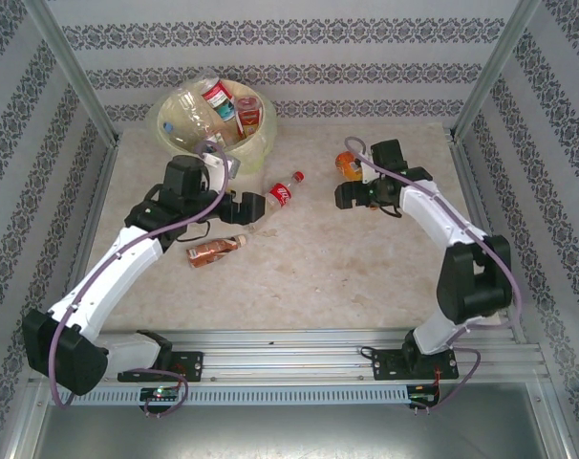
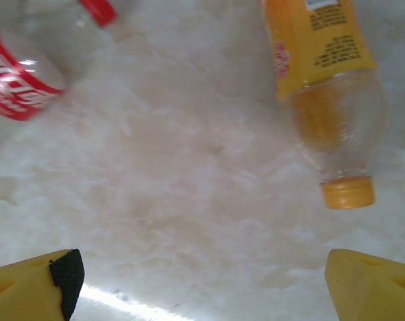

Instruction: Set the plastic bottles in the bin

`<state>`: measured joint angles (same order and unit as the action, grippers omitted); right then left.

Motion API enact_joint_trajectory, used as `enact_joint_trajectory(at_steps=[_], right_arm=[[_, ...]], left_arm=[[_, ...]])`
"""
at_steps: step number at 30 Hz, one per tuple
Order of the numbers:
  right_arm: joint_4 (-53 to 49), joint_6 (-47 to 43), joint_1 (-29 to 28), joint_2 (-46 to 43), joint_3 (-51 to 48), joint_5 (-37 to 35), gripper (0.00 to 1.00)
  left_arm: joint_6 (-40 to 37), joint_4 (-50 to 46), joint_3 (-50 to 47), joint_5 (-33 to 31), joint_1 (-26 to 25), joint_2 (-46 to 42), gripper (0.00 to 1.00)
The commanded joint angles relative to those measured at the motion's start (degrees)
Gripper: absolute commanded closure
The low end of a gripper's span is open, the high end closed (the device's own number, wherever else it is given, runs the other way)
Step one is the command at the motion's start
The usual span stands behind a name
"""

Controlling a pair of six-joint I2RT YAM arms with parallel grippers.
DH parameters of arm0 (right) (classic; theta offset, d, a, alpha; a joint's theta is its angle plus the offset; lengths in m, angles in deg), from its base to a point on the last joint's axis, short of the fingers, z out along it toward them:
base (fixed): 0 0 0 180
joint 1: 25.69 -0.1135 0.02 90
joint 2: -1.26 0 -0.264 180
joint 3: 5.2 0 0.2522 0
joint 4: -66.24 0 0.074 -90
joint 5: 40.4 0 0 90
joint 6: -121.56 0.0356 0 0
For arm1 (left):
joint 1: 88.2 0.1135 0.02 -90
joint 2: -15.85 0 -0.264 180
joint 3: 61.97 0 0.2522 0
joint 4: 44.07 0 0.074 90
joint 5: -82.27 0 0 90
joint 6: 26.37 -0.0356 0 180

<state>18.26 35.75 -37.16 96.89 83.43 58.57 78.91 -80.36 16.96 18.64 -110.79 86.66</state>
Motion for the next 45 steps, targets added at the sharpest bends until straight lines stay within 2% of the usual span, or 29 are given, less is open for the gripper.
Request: enact_joint_trajectory(at_steps=[1,14,16,35,45], right_arm=[[-5.4,-6.3,1.2,4.4,4.0,-7.2,0.09],[-9.9,-10.0,5.5,18.0,14.3,-8.5,0.22],[-9.8,-10.2,5.8,18.8,14.9,-7.6,0.26],[-10.3,-11.1,7.0,25.0,16.5,-6.9,0.42],[-9.7,-11.0,7.2,25.6,16.4,-6.9,0.56]], left_arm=[[4.6,9.1,-1.4,1.9,-1.8,0.2,0.0],[8.9,16.8,-2.5,3.1,-5.7,6.7,0.0],[9.1,17.4,-2.4,3.2,-6.0,7.5,0.0],[10.0,19.6,-1.2,2.9,-8.5,11.6,0.0],[10.0,19.0,-1.2,2.7,-8.5,11.2,0.0]])
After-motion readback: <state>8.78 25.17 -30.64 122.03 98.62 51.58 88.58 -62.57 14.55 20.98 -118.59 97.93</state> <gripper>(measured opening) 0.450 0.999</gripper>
